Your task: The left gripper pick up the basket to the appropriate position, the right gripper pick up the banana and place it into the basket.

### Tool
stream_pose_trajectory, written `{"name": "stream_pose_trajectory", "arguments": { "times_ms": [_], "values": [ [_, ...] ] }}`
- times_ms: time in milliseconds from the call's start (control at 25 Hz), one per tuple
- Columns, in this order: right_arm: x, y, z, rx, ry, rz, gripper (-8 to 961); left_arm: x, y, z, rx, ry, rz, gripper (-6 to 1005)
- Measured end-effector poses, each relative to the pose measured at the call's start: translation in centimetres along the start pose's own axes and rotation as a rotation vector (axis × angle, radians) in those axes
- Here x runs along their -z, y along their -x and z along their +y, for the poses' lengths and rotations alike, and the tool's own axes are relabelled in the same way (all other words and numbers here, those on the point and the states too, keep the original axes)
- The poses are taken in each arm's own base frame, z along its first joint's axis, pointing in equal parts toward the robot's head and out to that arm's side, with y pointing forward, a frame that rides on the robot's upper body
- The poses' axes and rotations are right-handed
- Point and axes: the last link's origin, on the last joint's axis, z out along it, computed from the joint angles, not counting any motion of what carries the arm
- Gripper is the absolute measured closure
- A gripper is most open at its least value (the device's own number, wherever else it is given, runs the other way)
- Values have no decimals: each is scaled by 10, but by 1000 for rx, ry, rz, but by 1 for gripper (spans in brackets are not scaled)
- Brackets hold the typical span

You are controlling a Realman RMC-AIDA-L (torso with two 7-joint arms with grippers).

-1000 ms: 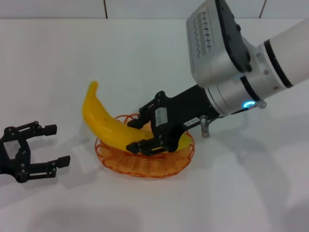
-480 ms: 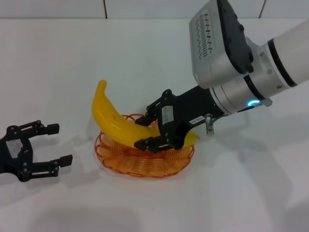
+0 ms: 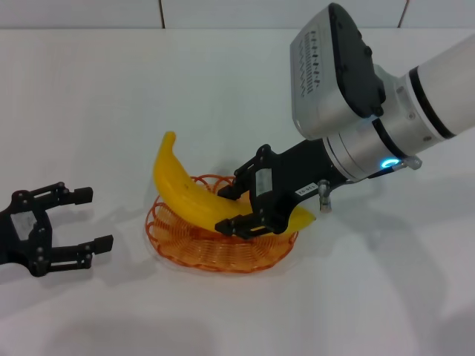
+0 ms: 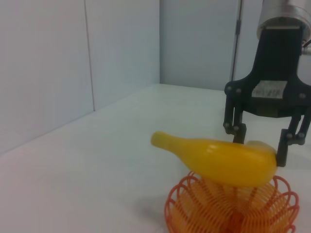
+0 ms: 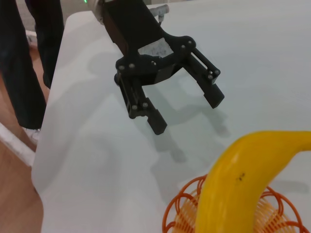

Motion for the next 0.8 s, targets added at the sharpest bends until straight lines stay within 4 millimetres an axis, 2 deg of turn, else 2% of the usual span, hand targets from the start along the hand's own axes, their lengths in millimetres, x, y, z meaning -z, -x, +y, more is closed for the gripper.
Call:
{"name": "stream_pose_trajectory", "arguments": {
  "times_ms": [440,680,800],
  "values": [
    [2,6,4,-2,36,-6,318,0,1,0,2,0,-3,134],
    [13,7,2,-1,55,18,106,2,3,1,7,-6,-6,134],
    [22,-1,-3,-39,40,13,98,2,3,1,7,-6,-7,134]
  ]
}}
